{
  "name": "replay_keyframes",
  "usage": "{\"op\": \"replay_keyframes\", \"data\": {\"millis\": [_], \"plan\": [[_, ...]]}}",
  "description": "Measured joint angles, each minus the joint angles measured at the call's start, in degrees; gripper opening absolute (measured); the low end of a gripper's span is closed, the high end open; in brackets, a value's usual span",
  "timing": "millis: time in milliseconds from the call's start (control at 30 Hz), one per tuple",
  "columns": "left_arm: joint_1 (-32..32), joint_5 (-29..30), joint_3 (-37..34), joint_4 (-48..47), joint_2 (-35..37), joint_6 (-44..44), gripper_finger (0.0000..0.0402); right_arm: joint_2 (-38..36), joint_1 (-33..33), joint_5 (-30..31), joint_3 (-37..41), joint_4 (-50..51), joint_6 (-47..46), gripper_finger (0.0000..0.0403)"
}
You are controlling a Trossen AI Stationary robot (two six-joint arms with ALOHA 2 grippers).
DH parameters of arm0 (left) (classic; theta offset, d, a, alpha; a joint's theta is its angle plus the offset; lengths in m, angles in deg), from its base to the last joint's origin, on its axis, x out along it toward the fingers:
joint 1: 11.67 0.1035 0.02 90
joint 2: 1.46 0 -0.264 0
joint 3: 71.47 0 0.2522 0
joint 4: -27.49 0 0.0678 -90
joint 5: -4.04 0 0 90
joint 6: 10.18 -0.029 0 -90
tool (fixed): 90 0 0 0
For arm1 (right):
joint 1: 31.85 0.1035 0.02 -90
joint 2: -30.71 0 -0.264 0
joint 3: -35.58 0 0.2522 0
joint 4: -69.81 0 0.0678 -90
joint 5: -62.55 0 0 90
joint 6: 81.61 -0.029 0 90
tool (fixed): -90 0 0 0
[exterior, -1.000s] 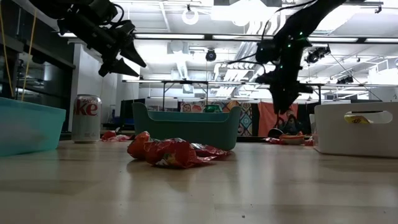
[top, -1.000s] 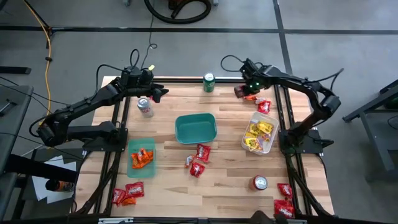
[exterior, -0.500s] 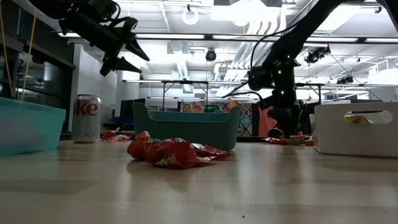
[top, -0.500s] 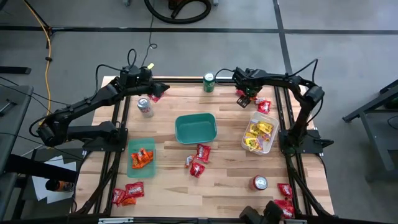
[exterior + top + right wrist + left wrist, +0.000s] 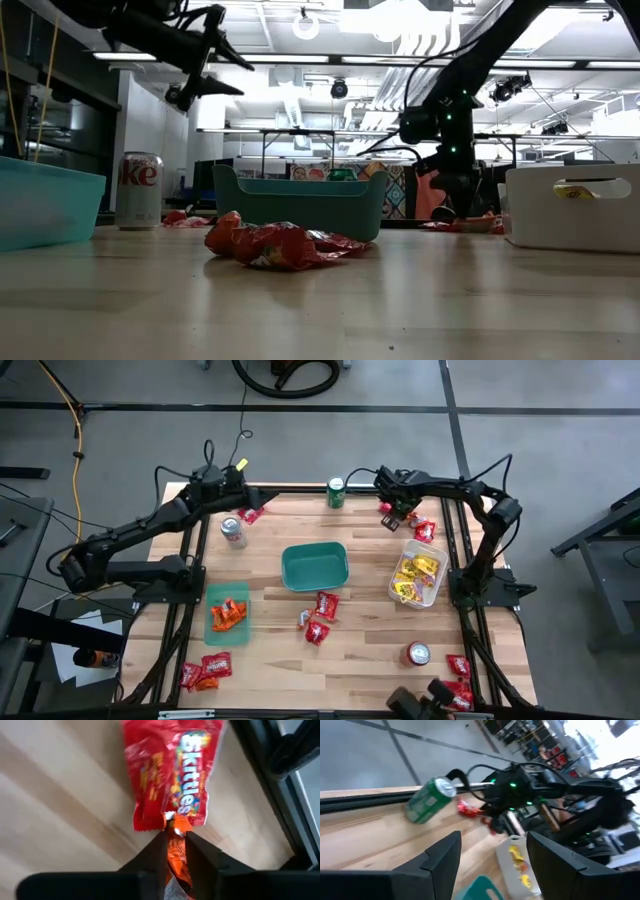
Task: Sort candy
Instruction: Put the orange chocolate into the light green bin
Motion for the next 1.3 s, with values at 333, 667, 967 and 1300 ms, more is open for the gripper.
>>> {"op": "replay_keyframes", "data": {"millis": [333,667,967,1300], "plan": [[-3.3,0.0,0.0,0.2,0.0,1.5,0.0213,0.1,-1.7,-3.7,0.0,1.5,0.0,0.0006],[-2.2,-4.3,1.6,0.3,1.8,-1.1,0.0213,-4.8,1.2,-5.7,0.0,2.1,-4.7,0.0001],[0.6,-13.1,3.3,-0.4,10.3,-4.6,0.0213,-16.4,10.4,-16.6,0.0,1.8,-12.5,0.0],[1.2,-13.8,3.3,-4.3,13.4,-7.2,0.0213,-13.8,14.1,-5.0,0.0,3.3,-17.6,0.0082]]}}
